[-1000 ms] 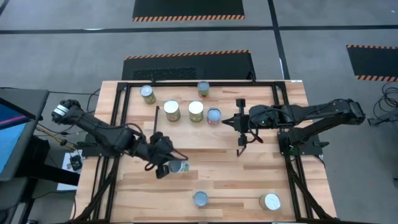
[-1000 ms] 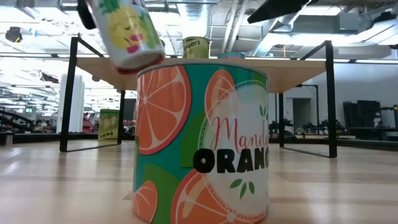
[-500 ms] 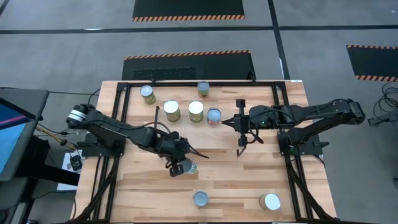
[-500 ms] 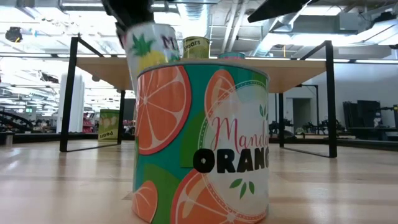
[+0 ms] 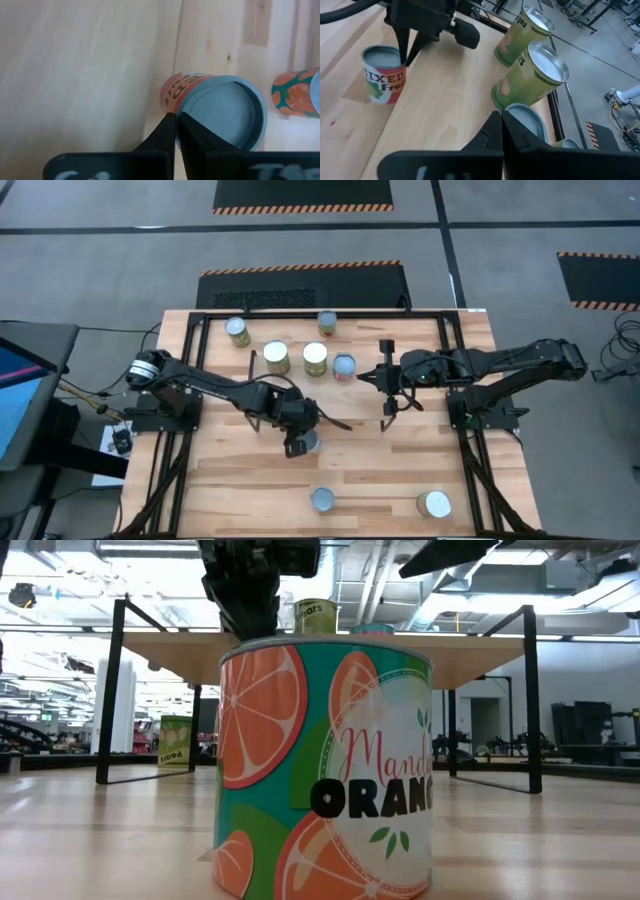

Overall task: Pick and place cans onto a shelf
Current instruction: Put the canned pineapple on the shelf

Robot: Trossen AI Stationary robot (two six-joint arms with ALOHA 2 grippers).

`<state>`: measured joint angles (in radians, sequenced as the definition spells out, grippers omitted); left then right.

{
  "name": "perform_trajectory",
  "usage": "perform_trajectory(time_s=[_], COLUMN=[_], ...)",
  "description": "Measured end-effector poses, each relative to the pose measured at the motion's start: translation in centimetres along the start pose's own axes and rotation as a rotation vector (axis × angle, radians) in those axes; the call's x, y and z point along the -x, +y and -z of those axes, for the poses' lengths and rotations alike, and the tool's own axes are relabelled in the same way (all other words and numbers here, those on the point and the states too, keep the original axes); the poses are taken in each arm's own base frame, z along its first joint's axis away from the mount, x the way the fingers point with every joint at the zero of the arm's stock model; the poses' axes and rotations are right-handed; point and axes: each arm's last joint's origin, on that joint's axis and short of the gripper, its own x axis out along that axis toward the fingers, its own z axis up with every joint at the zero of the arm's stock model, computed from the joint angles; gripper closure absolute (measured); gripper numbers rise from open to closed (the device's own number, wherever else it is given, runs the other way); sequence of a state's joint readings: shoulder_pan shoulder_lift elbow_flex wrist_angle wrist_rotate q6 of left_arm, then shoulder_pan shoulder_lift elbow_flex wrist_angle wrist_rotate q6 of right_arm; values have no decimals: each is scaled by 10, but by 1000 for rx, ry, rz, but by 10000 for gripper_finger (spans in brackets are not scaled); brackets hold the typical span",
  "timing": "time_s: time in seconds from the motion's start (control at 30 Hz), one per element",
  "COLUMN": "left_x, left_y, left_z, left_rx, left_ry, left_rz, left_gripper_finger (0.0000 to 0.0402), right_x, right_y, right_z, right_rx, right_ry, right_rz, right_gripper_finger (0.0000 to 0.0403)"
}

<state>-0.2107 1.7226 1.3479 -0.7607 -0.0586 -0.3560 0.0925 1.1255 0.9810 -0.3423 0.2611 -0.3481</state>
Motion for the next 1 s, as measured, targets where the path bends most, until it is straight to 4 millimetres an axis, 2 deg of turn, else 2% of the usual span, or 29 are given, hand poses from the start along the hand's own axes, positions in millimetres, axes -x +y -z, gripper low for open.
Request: perform_trajectory(time_s=[0.13, 0.4, 0.63, 0.7, 0.83, 1.0], left_x=[0, -1, -1, 5, 37, 69], left_y=[2, 2, 3, 2, -10, -26], left_z=[-2, -2, -2, -2, 3, 27], left_rx=[6, 10, -39, -67, -145, -203], left_ry=[-8, -16, -29, -48, -177, -344], left_rz=[1, 5, -5, -26, -80, 22], left_gripper_finger=[397, 357, 387, 398, 400, 401], right_x=[0, 2, 2, 2, 2, 3], right_y=[1, 6, 7, 7, 7, 11], right_z=[0, -2, -3, -3, -2, -2], right_rx=[4, 12, 15, 15, 17, 27], right_ry=[-1, -9, -12, -12, -6, -1], right_rz=[-5, -20, -25, -23, -26, -40], right_gripper_finger=[393, 398, 394, 397, 397, 397])
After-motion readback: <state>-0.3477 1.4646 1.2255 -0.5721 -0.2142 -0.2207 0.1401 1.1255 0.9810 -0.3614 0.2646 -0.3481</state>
